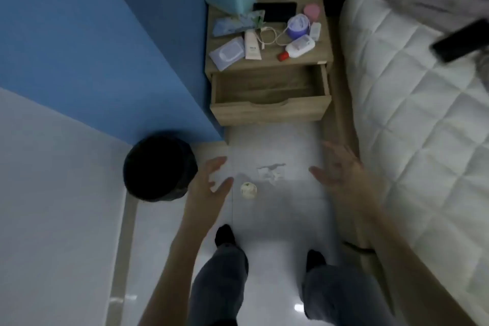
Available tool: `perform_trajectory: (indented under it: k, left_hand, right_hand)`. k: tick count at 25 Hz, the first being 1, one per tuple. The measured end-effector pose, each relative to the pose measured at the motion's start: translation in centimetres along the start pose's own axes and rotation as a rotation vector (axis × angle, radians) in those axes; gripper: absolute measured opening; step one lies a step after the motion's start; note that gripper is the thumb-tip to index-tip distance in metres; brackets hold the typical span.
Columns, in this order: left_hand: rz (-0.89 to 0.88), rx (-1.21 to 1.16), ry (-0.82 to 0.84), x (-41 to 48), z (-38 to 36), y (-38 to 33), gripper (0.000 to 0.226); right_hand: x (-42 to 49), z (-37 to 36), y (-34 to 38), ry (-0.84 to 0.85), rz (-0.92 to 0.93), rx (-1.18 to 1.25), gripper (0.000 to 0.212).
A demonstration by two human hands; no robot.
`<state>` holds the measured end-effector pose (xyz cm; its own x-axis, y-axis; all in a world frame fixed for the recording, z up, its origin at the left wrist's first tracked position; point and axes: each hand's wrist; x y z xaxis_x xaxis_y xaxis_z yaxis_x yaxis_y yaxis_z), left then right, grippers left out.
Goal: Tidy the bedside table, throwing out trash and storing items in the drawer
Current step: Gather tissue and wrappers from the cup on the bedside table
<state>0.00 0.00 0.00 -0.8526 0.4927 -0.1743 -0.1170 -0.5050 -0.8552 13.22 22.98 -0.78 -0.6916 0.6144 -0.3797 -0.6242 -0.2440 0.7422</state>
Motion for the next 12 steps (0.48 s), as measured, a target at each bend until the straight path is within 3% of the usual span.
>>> perform_trajectory:
  k: [3, 6, 9, 12]
  left_hand:
    - [-0.018, 0.049, 0.024, 2.4, -5.6, 9.3, 0.045]
    - [0.071, 0.071, 0.126, 5.0, -13.3, 21.3, 0.056]
    - [0.088, 0.16, 0.156, 8.4, -19.7, 32.4, 0.075]
    - [0.149, 0.337, 0.229, 10.8, -24.4, 39.7, 0.101]
  right_hand:
    - [5.7, -8.7, -8.0, -0.078, -0.042, -0.126, 0.06]
    - [12.9, -19.3, -18.4, -0.013, -0.158, -0.193, 0.067]
    - [19.0, -27.3, -25.9, -0.056, -0.162, -0.263, 0.068]
    - [22.8, -33.4, -31.1, -0.046, -0.19, -0.381, 0.09]
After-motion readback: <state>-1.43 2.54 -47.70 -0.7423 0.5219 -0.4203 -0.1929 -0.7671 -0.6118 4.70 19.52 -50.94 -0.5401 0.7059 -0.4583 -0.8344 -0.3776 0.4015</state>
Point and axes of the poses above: each hand's wrist, its own x-axis towards the middle knuckle, its own z-axis out of the back of the hand, y = z × x, and after that the axes turned 10 degrees about -z, right-handed
